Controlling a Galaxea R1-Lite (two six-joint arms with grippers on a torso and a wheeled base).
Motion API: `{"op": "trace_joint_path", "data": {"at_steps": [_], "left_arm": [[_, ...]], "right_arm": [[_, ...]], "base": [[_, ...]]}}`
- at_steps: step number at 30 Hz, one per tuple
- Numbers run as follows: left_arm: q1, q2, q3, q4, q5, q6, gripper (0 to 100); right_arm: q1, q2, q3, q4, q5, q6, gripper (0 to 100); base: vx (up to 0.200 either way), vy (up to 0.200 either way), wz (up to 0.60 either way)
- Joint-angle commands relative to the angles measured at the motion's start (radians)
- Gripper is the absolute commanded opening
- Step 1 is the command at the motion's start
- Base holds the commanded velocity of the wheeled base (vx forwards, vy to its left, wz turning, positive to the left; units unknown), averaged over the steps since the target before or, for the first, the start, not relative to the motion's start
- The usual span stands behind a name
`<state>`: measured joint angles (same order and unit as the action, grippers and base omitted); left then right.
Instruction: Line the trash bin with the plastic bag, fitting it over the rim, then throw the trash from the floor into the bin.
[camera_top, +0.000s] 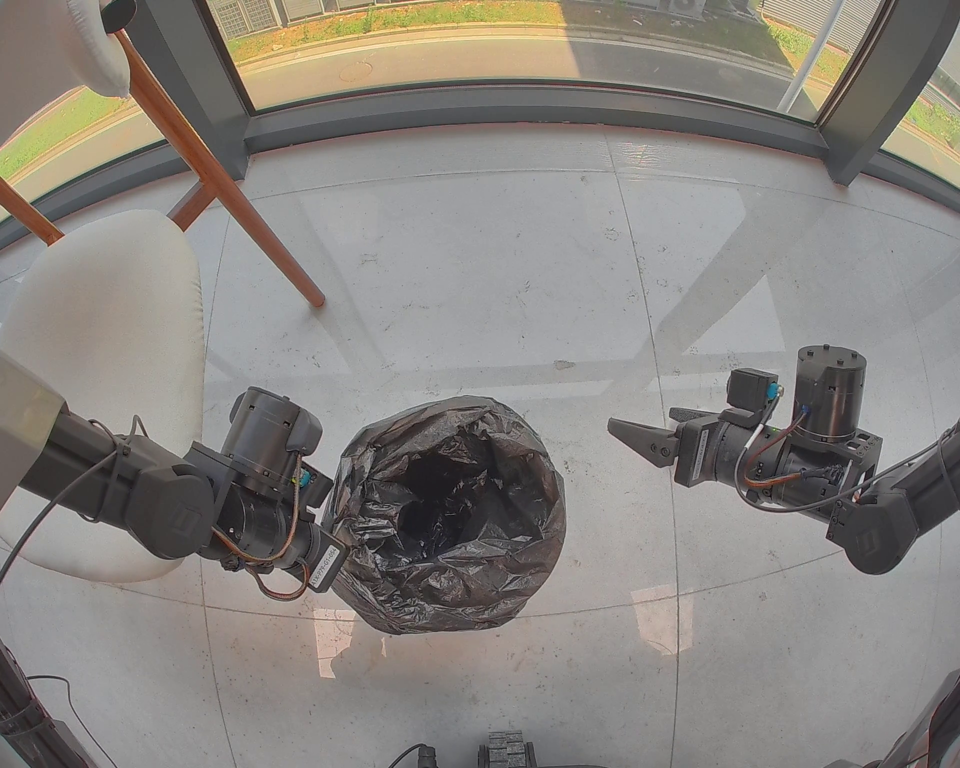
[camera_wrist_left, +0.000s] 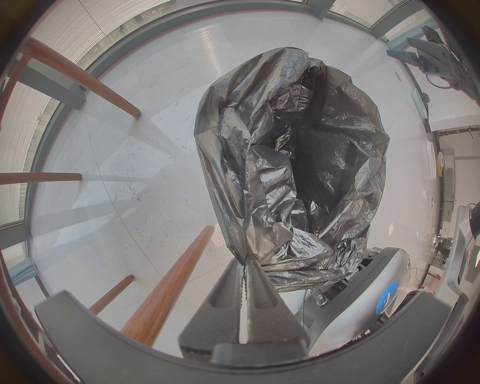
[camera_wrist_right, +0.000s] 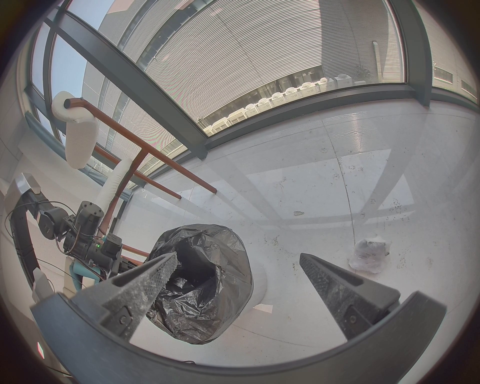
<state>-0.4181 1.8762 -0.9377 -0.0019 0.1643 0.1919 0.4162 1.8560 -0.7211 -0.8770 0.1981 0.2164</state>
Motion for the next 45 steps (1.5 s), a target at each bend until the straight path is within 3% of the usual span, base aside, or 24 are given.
{"op": "trace_joint_path", "data": {"at_steps": [1, 4, 5, 10, 18, 31, 39, 45], "left_arm": [[0.005, -0.015, 0.010, -0.001, 0.000, 0.001, 0], [0.005, -0.019, 0.005, -0.001, 0.001, 0.008, 0], [0.005, -0.020, 0.005, -0.001, 0.001, 0.015, 100], [0.005, -0.046, 0.031, 0.002, 0.000, 0.023, 100], [-0.024, -0.204, 0.204, 0.000, -0.009, 0.041, 100], [-0.025, -0.144, 0.135, -0.109, -0.025, 0.047, 100], [-0.134, -0.213, 0.117, -0.115, -0.134, -0.031, 100], [-0.189, -0.279, 0.089, -0.116, -0.131, -0.129, 100]], "right_arm": [[-0.004, -0.004, 0.000, 0.000, 0.001, 0.000, 100], [-0.005, -0.004, 0.000, 0.000, 0.001, 0.000, 100], [-0.007, -0.004, 0.000, 0.000, 0.001, 0.000, 100], [-0.033, -0.004, 0.003, 0.001, -0.003, -0.002, 100], [-0.221, 0.008, 0.022, 0.006, 0.004, -0.015, 100], [-0.249, 0.020, 0.017, 0.003, 0.018, -0.017, 100], [-0.404, 0.147, -0.034, 0.000, 0.023, -0.135, 100], [-0.418, 0.183, -0.070, 0.026, 0.030, -0.103, 100]], "base": [[0.000, 0.000, 0.00], [0.000, 0.000, 0.00], [0.000, 0.000, 0.00], [0.000, 0.000, 0.00], [0.000, 0.000, 0.00], [0.000, 0.000, 0.00], [0.000, 0.000, 0.00], [0.000, 0.000, 0.00]]}}
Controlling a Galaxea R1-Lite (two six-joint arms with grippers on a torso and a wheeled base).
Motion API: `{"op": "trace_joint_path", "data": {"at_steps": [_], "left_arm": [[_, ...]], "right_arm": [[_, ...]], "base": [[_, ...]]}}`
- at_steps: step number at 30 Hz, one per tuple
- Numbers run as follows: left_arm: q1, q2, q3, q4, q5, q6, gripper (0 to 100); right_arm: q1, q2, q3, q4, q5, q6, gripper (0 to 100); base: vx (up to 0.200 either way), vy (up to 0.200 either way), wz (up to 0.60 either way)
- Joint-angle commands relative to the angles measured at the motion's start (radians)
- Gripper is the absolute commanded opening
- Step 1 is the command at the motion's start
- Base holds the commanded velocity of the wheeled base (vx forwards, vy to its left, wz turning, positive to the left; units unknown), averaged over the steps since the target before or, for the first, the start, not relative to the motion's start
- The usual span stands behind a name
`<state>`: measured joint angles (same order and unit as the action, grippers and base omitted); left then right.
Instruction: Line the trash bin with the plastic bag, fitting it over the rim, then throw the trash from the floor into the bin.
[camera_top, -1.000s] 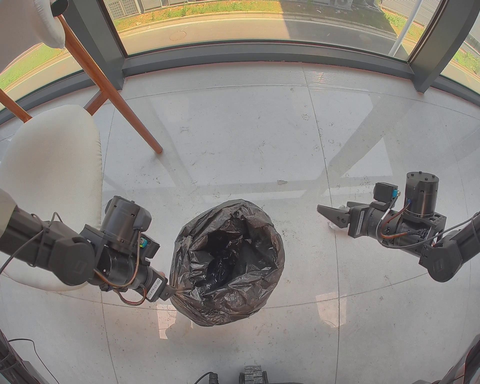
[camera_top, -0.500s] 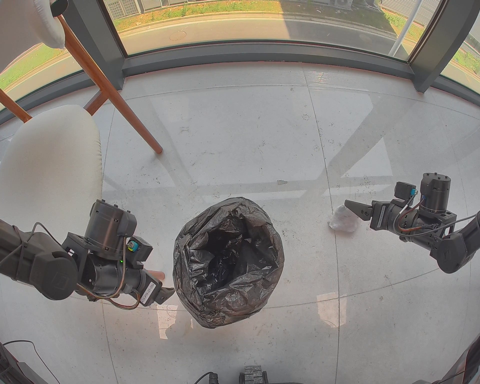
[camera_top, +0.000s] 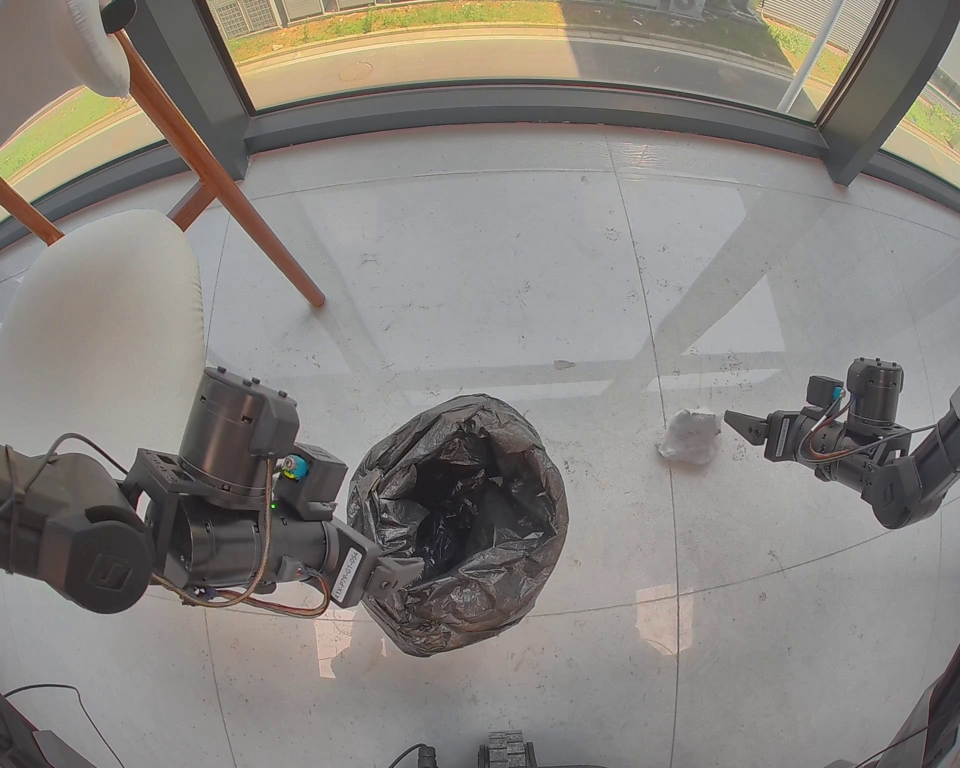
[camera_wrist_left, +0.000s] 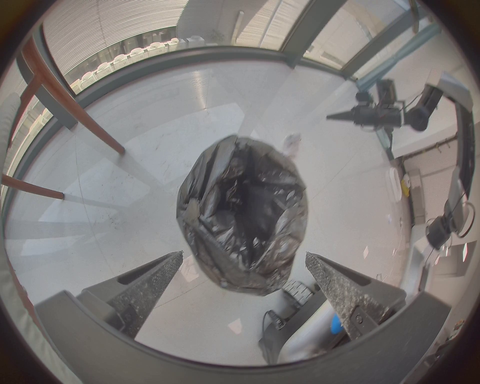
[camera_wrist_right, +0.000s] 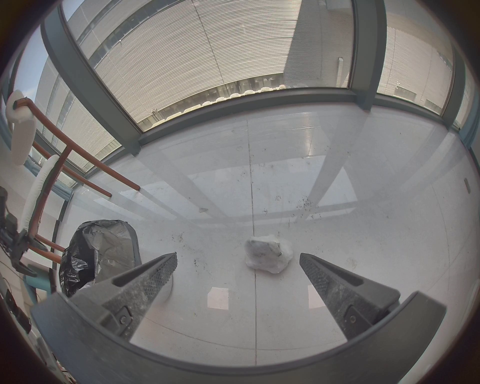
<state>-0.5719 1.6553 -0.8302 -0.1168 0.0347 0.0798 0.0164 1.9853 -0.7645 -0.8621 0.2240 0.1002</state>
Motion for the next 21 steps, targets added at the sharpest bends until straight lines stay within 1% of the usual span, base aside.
{"op": "trace_joint_path", "data": {"at_steps": [1, 4, 6, 7, 8, 9, 10, 12, 16, 19, 21], "left_arm": [[-0.042, -0.077, -0.040, -0.003, -0.001, -0.029, 100], [-0.042, -0.108, -0.073, -0.001, -0.001, -0.034, 100], [-0.042, -0.121, -0.095, -0.001, -0.001, -0.034, 100], [-0.042, -0.121, -0.095, -0.001, -0.001, -0.034, 100], [-0.042, -0.138, -0.122, -0.001, 0.002, -0.038, 100], [-0.042, -0.141, -0.125, -0.001, 0.002, -0.040, 100], [-0.042, -0.152, -0.144, -0.001, 0.005, -0.052, 100], [-0.042, -0.163, -0.165, -0.001, 0.017, -0.066, 100], [-0.040, -0.180, -0.196, -0.001, 0.051, -0.075, 100], [-0.039, -0.192, -0.214, 0.000, 0.057, -0.075, 100], [-0.039, -0.201, -0.221, -0.001, 0.059, -0.075, 100]], "right_arm": [[-0.013, 0.082, -0.059, 0.032, 0.003, 0.075, 100], [-0.003, 0.112, -0.118, 0.083, -0.006, 0.179, 100], [0.007, 0.122, -0.165, 0.153, -0.011, 0.245, 100], [0.007, 0.122, -0.165, 0.153, -0.011, 0.245, 100], [0.011, 0.129, -0.242, 0.288, -0.014, 0.339, 100], [0.013, 0.130, -0.254, 0.308, -0.014, 0.352, 100], [0.017, 0.142, -0.328, 0.413, -0.015, 0.438, 100], [0.024, 0.170, -0.431, 0.538, -0.023, 0.550, 100], [0.022, 0.260, -0.636, 0.706, -0.051, 0.713, 100], [0.022, 0.329, -0.757, 0.761, -0.074, 0.793, 100], [0.020, 0.366, -0.811, 0.779, -0.077, 0.822, 100]], "base": [[0.000, 0.000, 0.00], [0.000, 0.000, 0.00], [0.000, 0.000, 0.00], [0.000, 0.000, 0.00], [0.000, 0.000, 0.00], [0.000, 0.000, 0.00], [0.000, 0.000, 0.00], [0.000, 0.000, 0.00], [0.000, 0.000, 0.00], [0.000, 0.000, 0.00], [0.000, 0.000, 0.00]]}}
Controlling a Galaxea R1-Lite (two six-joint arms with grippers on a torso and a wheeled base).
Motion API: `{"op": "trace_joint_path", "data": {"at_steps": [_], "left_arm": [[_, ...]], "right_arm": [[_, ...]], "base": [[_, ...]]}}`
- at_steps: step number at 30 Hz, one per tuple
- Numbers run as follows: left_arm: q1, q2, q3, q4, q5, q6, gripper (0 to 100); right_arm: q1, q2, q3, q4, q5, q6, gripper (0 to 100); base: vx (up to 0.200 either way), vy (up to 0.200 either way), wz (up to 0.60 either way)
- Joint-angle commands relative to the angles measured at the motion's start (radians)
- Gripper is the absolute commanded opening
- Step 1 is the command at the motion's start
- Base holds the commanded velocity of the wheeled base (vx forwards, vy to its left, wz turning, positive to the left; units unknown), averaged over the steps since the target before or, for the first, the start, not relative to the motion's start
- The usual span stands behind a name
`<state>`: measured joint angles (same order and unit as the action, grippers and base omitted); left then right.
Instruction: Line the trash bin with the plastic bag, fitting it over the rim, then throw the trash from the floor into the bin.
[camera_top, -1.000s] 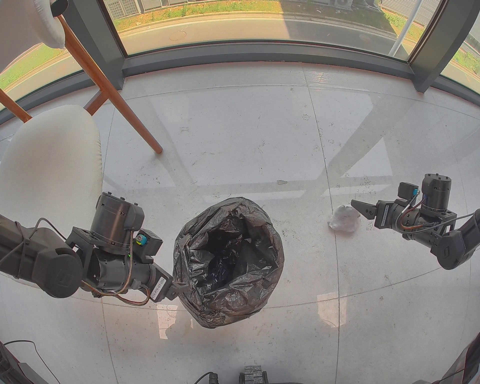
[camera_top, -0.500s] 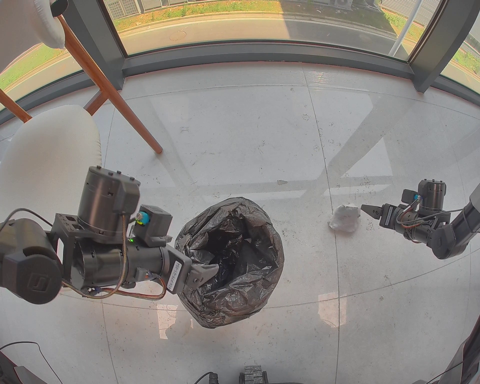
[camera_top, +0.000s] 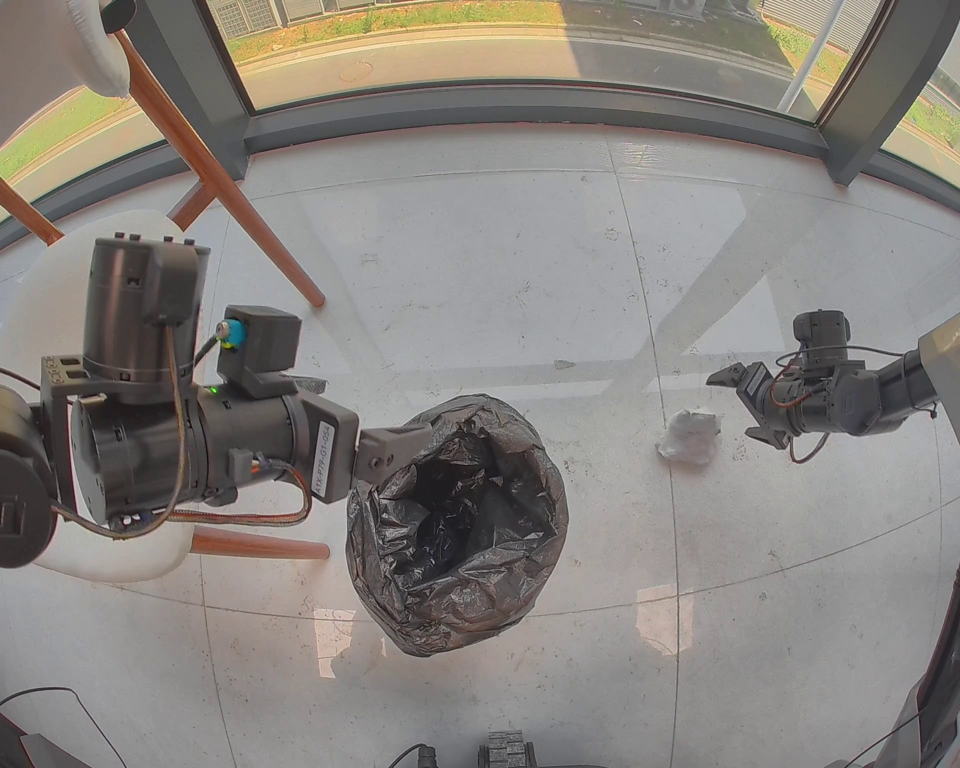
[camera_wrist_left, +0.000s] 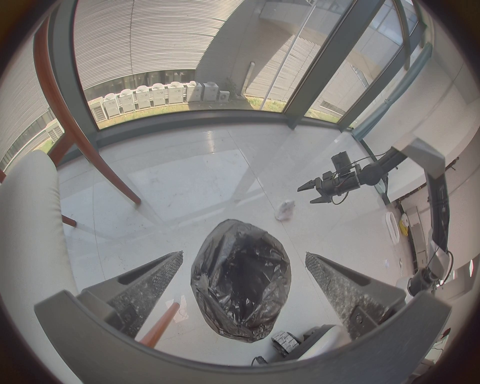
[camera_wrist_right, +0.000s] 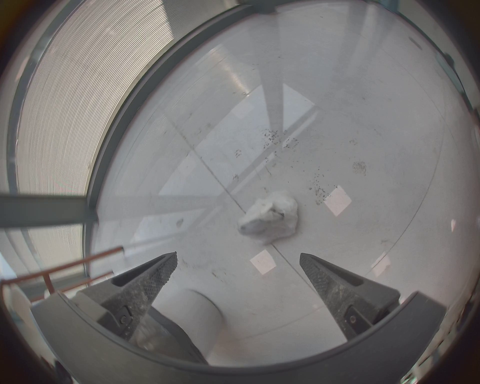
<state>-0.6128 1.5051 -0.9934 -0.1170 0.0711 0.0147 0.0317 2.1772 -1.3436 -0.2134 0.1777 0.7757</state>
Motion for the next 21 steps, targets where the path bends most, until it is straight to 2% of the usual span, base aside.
{"op": "trace_joint_path", "data": {"at_steps": [1, 6, 21], "left_arm": [[0.002, -0.055, -0.057, -0.001, 0.023, -0.010, 100], [0.005, -0.065, -0.056, -0.001, 0.049, -0.012, 100], [0.007, -0.065, -0.051, -0.001, 0.052, -0.025, 100]], "right_arm": [[0.005, 0.190, -0.244, 0.137, -0.030, 0.148, 100], [0.005, 0.245, -0.272, 0.140, -0.030, 0.148, 100], [-0.001, 0.411, -0.465, 0.138, -0.035, 0.152, 100]], "base": [[0.000, 0.000, 0.00], [0.000, 0.000, 0.00], [0.000, 0.000, 0.00]]}}
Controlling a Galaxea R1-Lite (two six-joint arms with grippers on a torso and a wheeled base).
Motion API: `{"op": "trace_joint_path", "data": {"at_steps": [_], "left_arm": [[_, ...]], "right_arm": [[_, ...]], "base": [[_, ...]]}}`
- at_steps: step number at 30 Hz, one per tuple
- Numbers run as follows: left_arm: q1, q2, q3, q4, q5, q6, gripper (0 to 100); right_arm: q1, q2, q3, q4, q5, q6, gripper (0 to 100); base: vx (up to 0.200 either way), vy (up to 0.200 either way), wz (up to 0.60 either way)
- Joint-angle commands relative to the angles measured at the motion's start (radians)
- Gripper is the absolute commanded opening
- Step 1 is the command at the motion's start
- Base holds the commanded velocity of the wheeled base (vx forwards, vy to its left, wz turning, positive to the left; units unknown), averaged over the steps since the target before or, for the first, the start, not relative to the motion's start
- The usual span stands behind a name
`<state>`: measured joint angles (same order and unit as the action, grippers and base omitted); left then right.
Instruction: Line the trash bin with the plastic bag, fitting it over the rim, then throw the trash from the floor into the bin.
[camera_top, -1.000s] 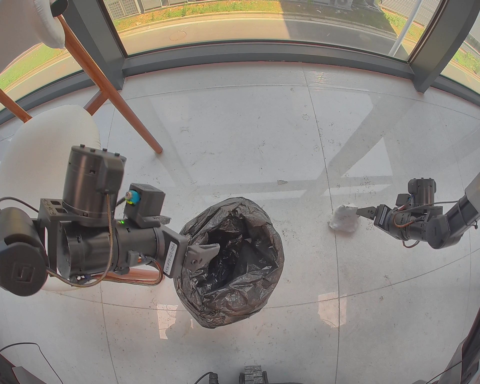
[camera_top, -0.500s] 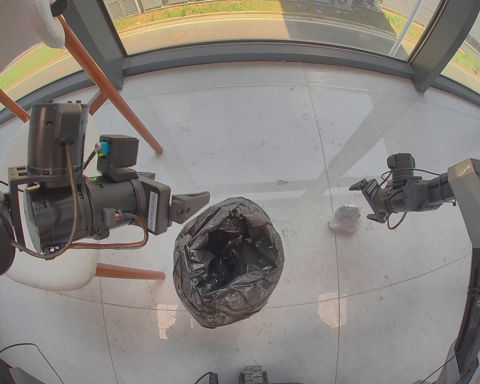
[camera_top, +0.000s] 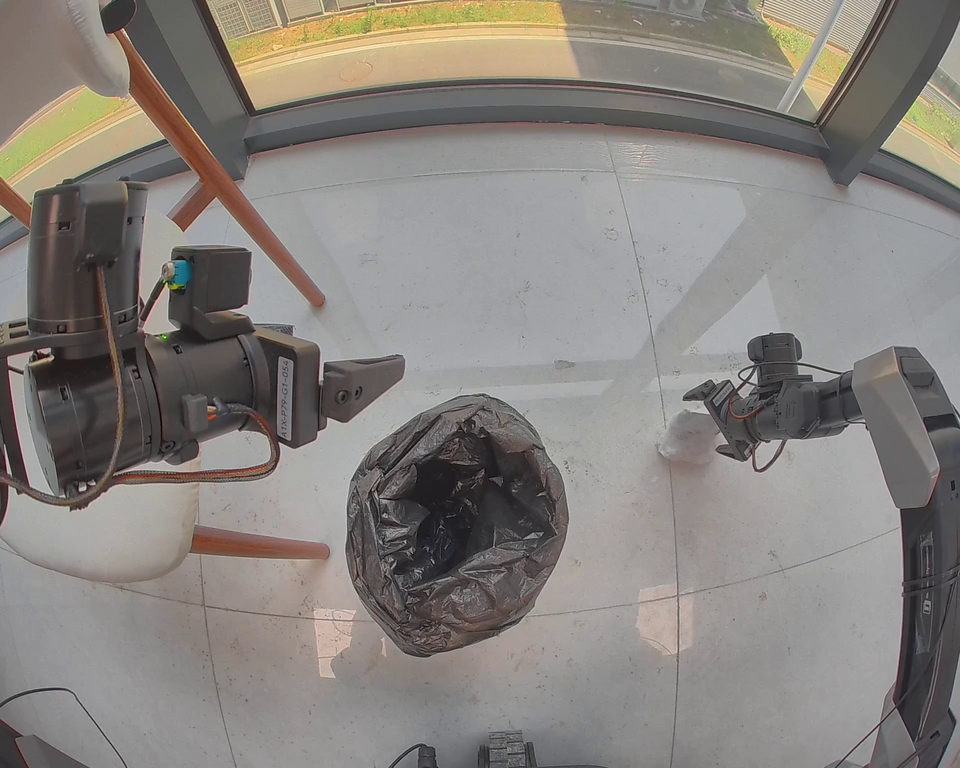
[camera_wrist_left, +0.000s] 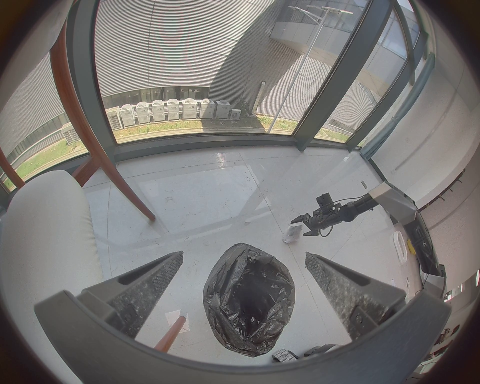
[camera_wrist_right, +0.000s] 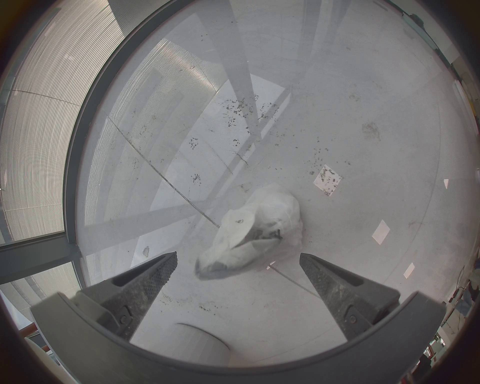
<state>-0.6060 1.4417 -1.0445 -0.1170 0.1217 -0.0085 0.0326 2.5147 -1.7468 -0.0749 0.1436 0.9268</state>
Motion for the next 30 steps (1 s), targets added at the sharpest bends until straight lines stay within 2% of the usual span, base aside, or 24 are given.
{"op": "trace_joint_path", "data": {"at_steps": [1, 4, 5, 18, 27, 30], "left_arm": [[0.000, -0.001, 0.000, -0.001, -0.001, -0.002, 100], [0.000, 0.000, 0.000, -0.001, 0.001, -0.002, 100], [0.000, 0.000, 0.000, -0.001, 0.001, -0.002, 100], [0.005, -0.003, 0.000, -0.001, 0.001, -0.002, 100], [0.003, -0.024, 0.003, -0.001, -0.004, -0.004, 100], [0.002, -0.032, 0.006, -0.003, -0.008, -0.005, 100]], "right_arm": [[-0.002, 0.087, -0.082, 0.000, -0.002, 0.004, 100], [0.000, 0.118, -0.126, 0.007, -0.030, 0.020, 100], [0.000, 0.128, -0.137, 0.009, -0.049, 0.024, 0], [0.000, 0.119, -0.125, 0.014, -0.056, 0.030, 0], [0.012, -0.258, 0.012, 0.191, -0.007, 0.030, 0], [0.050, -0.401, 0.101, 0.214, 0.004, 0.029, 0]], "base": [[0.000, 0.000, 0.00], [0.000, 0.000, 0.00], [0.000, 0.000, 0.00], [0.000, 0.000, 0.00], [0.000, 0.000, 0.00], [0.000, 0.000, 0.00]]}}
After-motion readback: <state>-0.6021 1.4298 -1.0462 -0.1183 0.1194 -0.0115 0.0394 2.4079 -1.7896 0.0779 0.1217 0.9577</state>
